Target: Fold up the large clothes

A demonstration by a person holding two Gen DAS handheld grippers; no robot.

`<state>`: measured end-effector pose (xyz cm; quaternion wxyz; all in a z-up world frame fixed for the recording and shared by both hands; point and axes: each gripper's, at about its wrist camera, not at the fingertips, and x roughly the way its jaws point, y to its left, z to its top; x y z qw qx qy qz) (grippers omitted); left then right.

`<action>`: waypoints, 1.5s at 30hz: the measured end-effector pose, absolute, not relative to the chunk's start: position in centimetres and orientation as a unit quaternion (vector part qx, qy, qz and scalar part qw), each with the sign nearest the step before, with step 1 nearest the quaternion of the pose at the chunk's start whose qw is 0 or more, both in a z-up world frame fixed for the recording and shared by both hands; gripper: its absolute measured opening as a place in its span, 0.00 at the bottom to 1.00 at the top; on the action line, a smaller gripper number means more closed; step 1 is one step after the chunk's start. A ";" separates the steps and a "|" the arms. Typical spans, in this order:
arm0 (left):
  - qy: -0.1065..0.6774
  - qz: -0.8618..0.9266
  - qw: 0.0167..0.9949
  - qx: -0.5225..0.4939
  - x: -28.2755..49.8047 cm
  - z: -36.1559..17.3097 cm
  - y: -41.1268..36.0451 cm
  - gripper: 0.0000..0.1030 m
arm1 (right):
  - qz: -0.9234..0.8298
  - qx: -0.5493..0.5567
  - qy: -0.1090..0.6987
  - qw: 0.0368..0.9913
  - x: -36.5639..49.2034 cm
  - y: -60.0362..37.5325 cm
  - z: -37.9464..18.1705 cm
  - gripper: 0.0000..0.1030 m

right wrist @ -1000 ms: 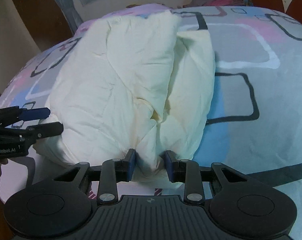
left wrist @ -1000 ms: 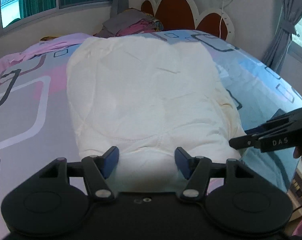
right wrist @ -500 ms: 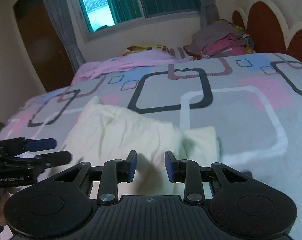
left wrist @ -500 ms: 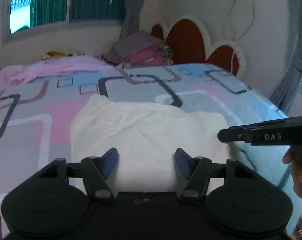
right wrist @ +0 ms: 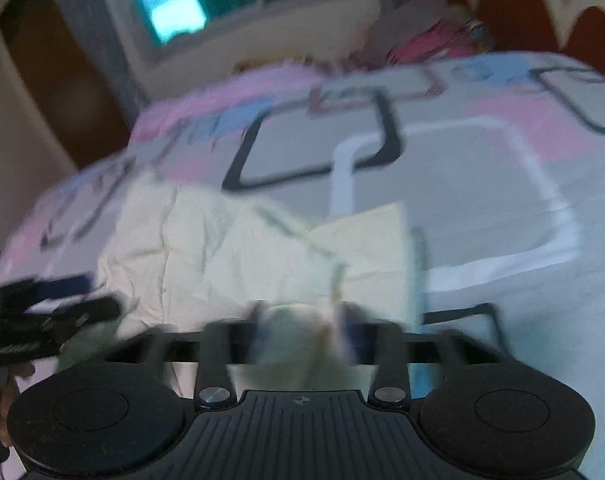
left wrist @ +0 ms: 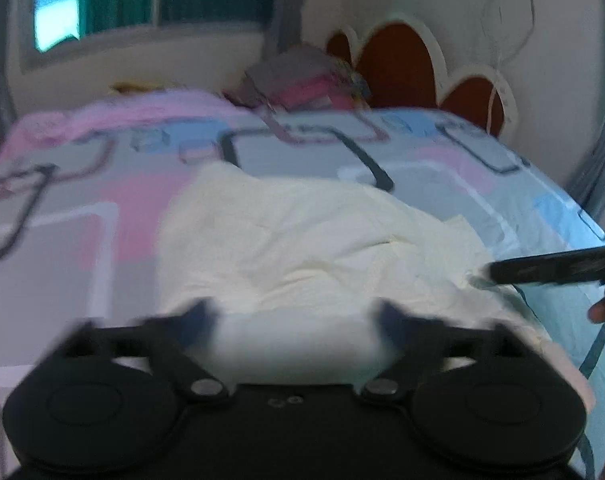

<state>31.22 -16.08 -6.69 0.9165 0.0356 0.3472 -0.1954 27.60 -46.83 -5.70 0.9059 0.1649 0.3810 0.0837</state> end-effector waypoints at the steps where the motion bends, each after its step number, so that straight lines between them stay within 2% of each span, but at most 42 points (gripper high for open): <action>1: 0.351 -0.199 0.915 0.024 30.5 -6.7 -15.0 0.98 | 0.080 0.174 0.378 0.906 26.6 -47.9 -5.6 0.93; 6: 0.409 -0.190 0.889 -0.085 29.0 -8.5 -9.1 0.97 | 0.098 0.308 0.417 0.850 23.5 -52.7 -8.9 0.93; 9: 0.436 -0.185 0.862 -0.179 29.3 -10.6 -6.3 0.96 | 0.129 0.470 0.407 0.773 22.8 -55.4 -12.8 0.93; 13: 0.462 -0.192 0.825 -0.264 30.4 -13.1 -4.9 0.96 | 0.133 0.522 0.409 0.736 23.2 -55.6 -15.3 0.93; 15: 0.466 -0.195 0.814 -0.286 30.6 -13.9 -4.8 0.96 | 0.146 0.520 0.410 0.735 23.5 -55.1 -15.9 0.99; 20: 0.470 -0.199 0.803 -0.309 30.5 -15.0 -4.7 0.96 | 0.184 0.532 0.385 0.731 24.2 -54.7 -16.5 1.00; 25: 0.472 -0.202 0.800 -0.310 30.6 -15.1 -4.6 0.95 | 0.199 0.483 0.419 0.742 25.5 -53.1 -16.3 1.00; 32: 0.469 -0.231 0.793 -0.312 31.4 -15.0 -5.4 0.82 | 0.204 0.427 0.460 0.751 28.5 -50.4 -16.3 1.00; 36: 0.470 -0.236 0.794 -0.304 32.2 -15.0 -6.9 0.82 | 0.212 0.377 0.477 0.765 29.8 -48.6 -15.8 1.00; 38: 0.466 -0.242 0.800 -0.293 32.0 -14.9 -7.5 0.81 | 0.226 0.359 0.479 0.769 30.1 -47.9 -15.5 0.83; 41: 0.460 -0.250 0.806 -0.278 31.6 -14.4 -8.0 0.77 | 0.235 0.348 0.474 0.774 29.8 -47.9 -15.3 0.71; 45: 0.449 -0.266 0.810 -0.269 31.0 -13.7 -8.0 0.75 | 0.253 0.327 0.454 0.789 28.9 -47.5 -14.1 0.66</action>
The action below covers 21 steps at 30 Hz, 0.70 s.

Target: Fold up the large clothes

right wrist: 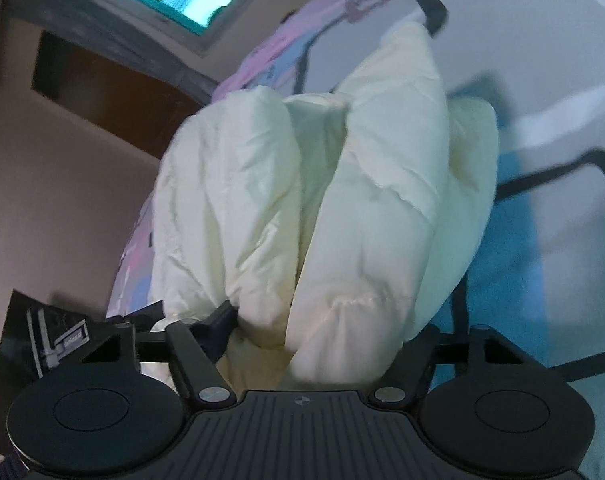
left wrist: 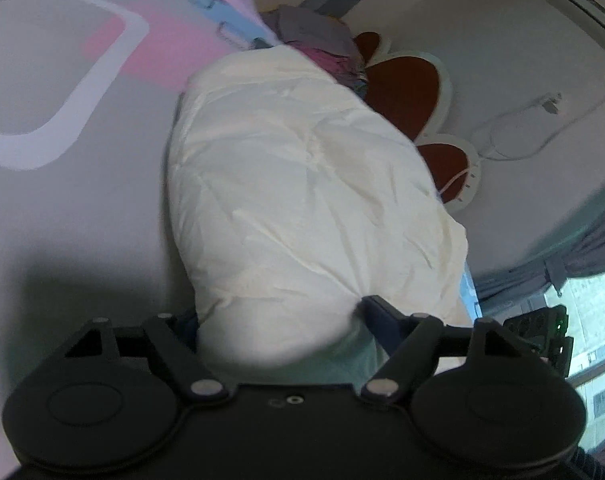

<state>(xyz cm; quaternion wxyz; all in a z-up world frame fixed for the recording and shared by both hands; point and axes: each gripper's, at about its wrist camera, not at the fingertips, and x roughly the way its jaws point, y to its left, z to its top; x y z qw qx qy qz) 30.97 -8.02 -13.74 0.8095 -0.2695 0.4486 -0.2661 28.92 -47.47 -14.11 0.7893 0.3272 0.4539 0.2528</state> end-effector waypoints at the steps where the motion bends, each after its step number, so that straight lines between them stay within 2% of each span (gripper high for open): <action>1: 0.444 -0.271 0.813 -0.262 30.8 -13.5 -7.8 0.75 | 0.257 0.322 0.450 0.792 28.7 -47.3 -13.7 0.66; 11: 0.390 -0.310 0.835 -0.233 29.4 -9.3 -7.0 0.75 | 0.280 0.290 0.401 0.823 26.7 -47.1 -9.0 0.64; 21: 0.324 -0.299 0.868 -0.231 28.9 -4.0 -0.2 0.75 | 0.322 0.244 0.355 0.843 28.6 -38.7 -4.1 0.64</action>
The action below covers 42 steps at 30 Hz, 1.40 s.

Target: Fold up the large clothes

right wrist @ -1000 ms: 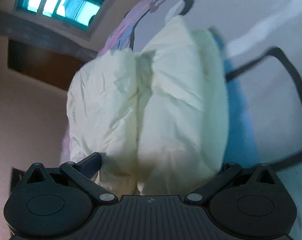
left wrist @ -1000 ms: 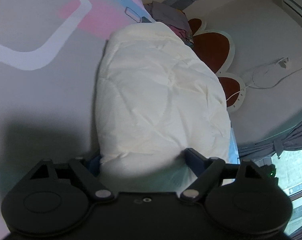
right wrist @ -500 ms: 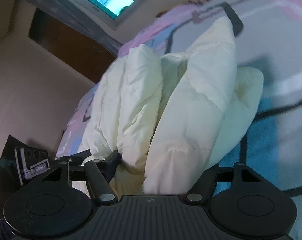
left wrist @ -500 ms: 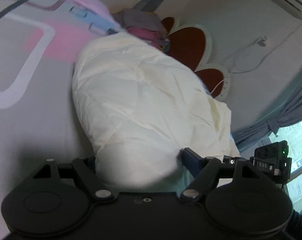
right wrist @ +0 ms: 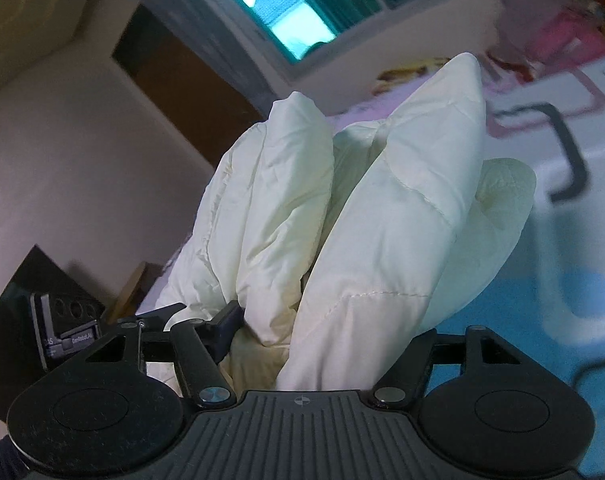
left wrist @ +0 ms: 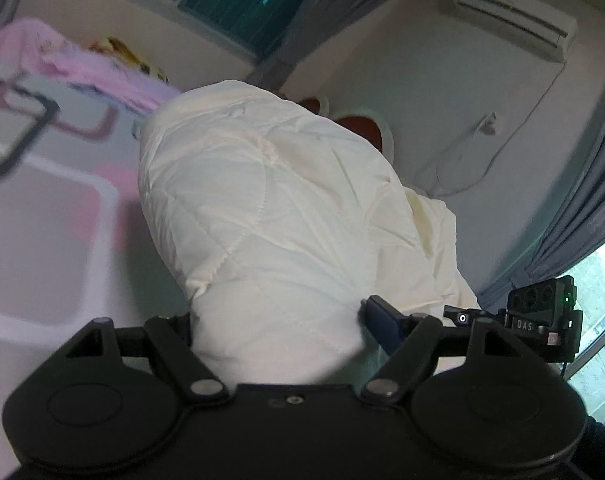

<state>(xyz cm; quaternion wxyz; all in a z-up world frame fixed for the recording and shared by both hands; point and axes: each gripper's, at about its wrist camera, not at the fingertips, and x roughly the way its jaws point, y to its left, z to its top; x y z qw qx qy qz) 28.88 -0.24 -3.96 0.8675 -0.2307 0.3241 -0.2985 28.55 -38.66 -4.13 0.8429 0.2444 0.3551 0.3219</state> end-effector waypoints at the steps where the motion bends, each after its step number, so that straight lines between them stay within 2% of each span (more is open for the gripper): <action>1: 0.320 -0.296 0.870 -0.231 28.8 -3.7 0.9 0.75 | 0.325 0.243 0.353 0.843 28.8 -37.3 -3.9 0.64; 8: 0.317 -0.291 0.872 -0.232 29.5 -3.1 10.4 0.75 | 0.326 0.241 0.347 0.845 30.5 -25.3 -4.5 0.64; 15: 0.333 -0.269 0.871 -0.239 29.9 -3.8 19.5 0.75 | 0.335 0.254 0.366 0.830 32.5 -14.9 -7.8 0.64; 20: 0.358 -0.246 0.862 -0.262 30.1 -6.7 23.7 0.75 | 0.343 0.247 0.394 0.816 34.5 -9.5 -11.3 0.64; 27: 0.409 -0.211 0.835 -0.300 29.5 -13.9 27.2 0.75 | 0.307 0.296 0.458 0.780 36.6 -6.7 -20.8 0.64; 31: 0.410 -0.208 0.834 -0.304 29.9 -14.6 26.7 0.77 | 0.294 0.306 0.459 0.780 37.0 -6.8 -21.8 0.64; 33: 0.419 -0.204 0.833 -0.297 30.4 -14.3 26.5 0.84 | 0.291 0.304 0.465 0.779 37.1 -6.5 -21.6 0.65; 34: 0.427 -0.200 0.833 -0.289 30.8 -14.0 26.5 0.87 | 0.284 0.297 0.469 0.782 37.0 -6.2 -20.8 0.72; 35: 0.432 -0.189 0.839 -0.273 31.6 -13.2 26.9 0.97 | 0.274 0.284 0.468 0.791 36.7 -6.5 -20.0 0.76; 36: 0.431 -0.173 0.849 -0.251 31.4 -12.2 27.3 1.00 | 0.269 0.276 0.463 0.798 36.1 -7.0 -19.3 0.77; 38: 0.414 -0.165 0.867 -0.223 30.8 -10.6 28.5 0.95 | 0.253 0.265 0.453 0.813 35.4 -9.1 -17.2 0.77; 40: 0.388 -0.144 0.884 -0.220 30.1 -8.9 30.4 0.84 | 0.221 0.252 0.429 0.839 34.6 -10.4 -15.0 0.77; 41: 0.373 -0.133 0.890 -0.227 30.0 -8.2 31.4 0.78 | 0.212 0.252 0.412 0.850 34.7 -10.7 -13.8 0.69; 42: 0.357 -0.125 0.895 -0.235 30.3 -7.5 32.1 0.72 | 0.211 0.248 0.402 0.856 34.9 -10.6 -12.9 0.56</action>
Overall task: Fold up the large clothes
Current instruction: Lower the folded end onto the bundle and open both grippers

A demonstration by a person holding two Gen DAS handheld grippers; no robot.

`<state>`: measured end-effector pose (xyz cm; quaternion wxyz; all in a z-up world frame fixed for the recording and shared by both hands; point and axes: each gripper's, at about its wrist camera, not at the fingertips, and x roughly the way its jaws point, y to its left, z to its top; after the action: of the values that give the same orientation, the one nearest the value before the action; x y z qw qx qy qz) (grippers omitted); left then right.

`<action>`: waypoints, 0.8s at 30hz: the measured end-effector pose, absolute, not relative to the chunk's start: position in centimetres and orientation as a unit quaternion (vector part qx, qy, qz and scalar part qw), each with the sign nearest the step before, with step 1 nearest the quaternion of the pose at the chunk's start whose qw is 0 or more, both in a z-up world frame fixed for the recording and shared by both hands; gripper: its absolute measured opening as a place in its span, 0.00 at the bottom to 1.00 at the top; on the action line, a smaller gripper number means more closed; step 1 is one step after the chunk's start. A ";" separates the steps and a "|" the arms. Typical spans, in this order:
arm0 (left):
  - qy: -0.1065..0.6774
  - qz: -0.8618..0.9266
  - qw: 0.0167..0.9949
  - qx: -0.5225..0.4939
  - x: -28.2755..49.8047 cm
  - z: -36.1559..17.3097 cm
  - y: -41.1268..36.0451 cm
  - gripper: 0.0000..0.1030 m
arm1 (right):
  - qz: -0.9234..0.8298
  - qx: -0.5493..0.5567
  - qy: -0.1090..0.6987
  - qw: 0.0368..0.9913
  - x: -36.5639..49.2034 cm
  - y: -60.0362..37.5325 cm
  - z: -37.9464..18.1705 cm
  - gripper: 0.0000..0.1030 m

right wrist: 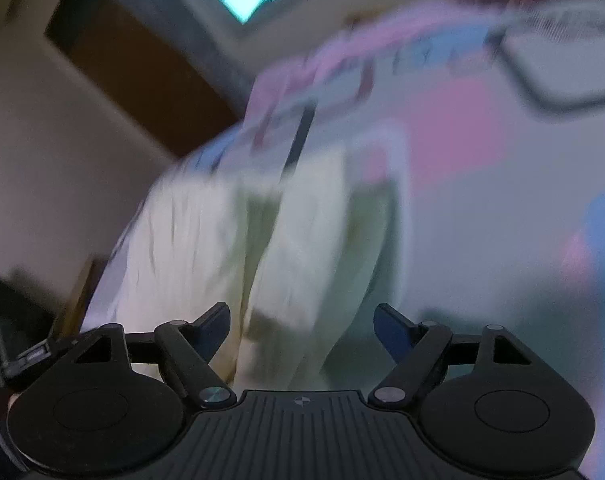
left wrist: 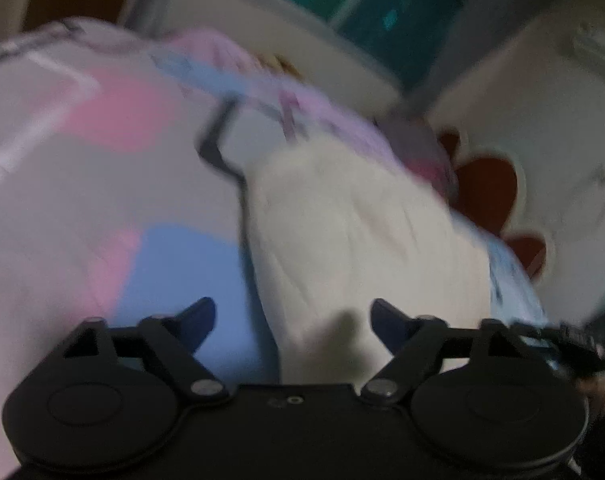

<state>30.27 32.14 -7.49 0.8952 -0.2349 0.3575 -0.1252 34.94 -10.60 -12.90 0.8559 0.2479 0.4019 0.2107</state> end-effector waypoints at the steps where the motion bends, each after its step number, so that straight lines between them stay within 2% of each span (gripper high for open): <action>1: 0.343 -0.118 0.901 -0.240 30.8 -6.8 32.6 0.66 | 0.209 0.232 0.393 0.865 35.6 -9.8 -11.7 0.33; 3: 0.329 -0.112 0.904 -0.249 33.0 -5.5 31.9 0.57 | 0.219 0.194 0.365 0.884 36.9 -7.0 -9.5 0.31; 6: 0.316 -0.144 0.911 -0.224 36.3 -3.8 28.7 0.50 | 0.243 0.123 0.351 0.896 38.5 -2.4 -7.6 0.31; 9: 0.314 -0.170 0.917 -0.178 39.0 -3.0 24.0 0.50 | 0.236 0.046 0.349 0.906 39.2 2.3 -8.2 0.31; 12: 0.331 -0.181 0.918 -0.120 41.2 -3.2 20.3 0.50 | 0.204 0.014 0.382 0.901 39.2 3.9 -10.8 0.31; 15: 0.365 -0.186 0.908 -0.087 42.2 -6.0 18.3 0.49 | 0.178 0.002 0.409 0.895 39.7 3.2 -14.4 0.31; 19: 0.385 -0.193 0.899 -0.080 42.4 -8.7 17.8 0.49 | 0.163 0.032 0.417 0.894 39.2 0.3 -17.1 0.30; 24: 0.396 -0.186 0.899 -0.037 42.0 -9.4 17.1 0.50 | 0.160 0.066 0.418 0.892 38.2 -1.5 -17.5 0.30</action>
<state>41.95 17.13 -9.42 0.8987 -0.0374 0.3956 -0.1856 38.25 -1.47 -17.55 0.8920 0.0662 0.4177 0.1596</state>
